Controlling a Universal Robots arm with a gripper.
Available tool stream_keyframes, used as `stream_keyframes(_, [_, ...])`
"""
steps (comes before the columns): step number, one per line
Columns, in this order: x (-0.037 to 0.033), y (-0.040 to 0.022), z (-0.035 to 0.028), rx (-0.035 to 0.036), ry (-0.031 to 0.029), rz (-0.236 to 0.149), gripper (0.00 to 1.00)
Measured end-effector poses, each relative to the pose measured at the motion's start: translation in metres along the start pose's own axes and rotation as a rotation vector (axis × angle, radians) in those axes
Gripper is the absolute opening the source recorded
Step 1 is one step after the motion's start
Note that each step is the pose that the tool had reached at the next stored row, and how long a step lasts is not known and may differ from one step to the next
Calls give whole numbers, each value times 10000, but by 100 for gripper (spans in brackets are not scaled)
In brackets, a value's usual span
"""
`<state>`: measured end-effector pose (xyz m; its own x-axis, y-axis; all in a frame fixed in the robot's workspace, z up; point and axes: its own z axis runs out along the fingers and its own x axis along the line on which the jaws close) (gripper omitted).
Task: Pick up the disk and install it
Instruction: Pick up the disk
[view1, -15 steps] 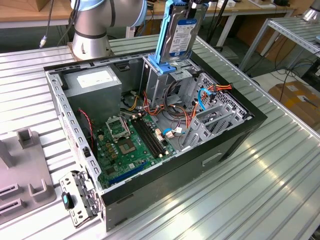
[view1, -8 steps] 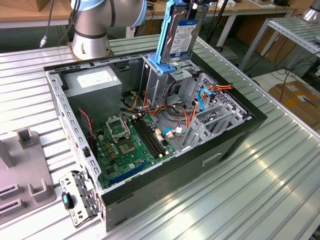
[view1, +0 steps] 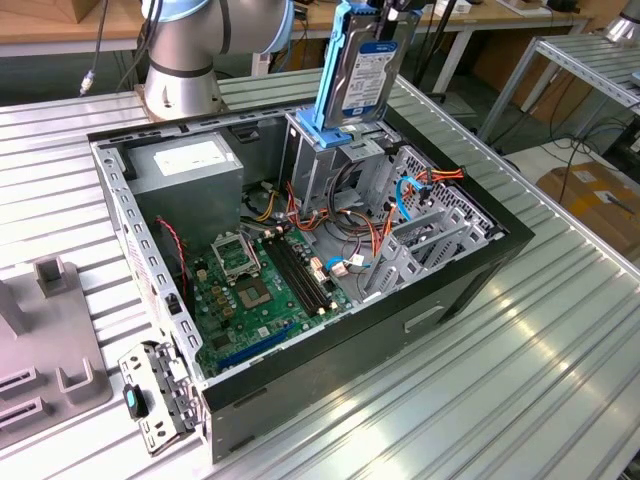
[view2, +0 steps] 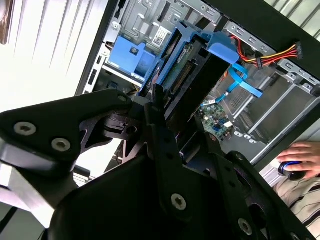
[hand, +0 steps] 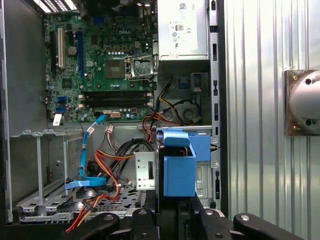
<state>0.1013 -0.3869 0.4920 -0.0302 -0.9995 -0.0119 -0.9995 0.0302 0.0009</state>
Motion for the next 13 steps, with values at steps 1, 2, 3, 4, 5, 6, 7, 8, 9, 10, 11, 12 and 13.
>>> stream_keyframes(1, [16,-1,0,0,0,0,35])
stream_keyframes(2, [29,-1,0,0,0,0,35])
stream_keyframes(3, [42,-1,0,0,0,0,35])
stream_keyframes(4, [65,-2,-1,0,0,0,35])
stream_keyframes(5, [86,-3,-1,0,0,0,35])
stream_keyframes(6, [100,-3,-1,0,-1,0,35])
stream_keyframes(7, [132,-4,-2,0,1,0,35])
stream_keyframes(8, [156,-5,-2,0,0,0,35])
stream_keyframes(9, [175,-5,-2,0,0,0,35])
stream_keyframes(10, [186,-6,-2,0,0,0,35])
stream_keyframes(11, [202,-6,-2,0,0,0,35])
stream_keyframes(12, [214,-6,-2,0,0,0,35])
stream_keyframes(13, [226,-7,-2,0,0,0,35])
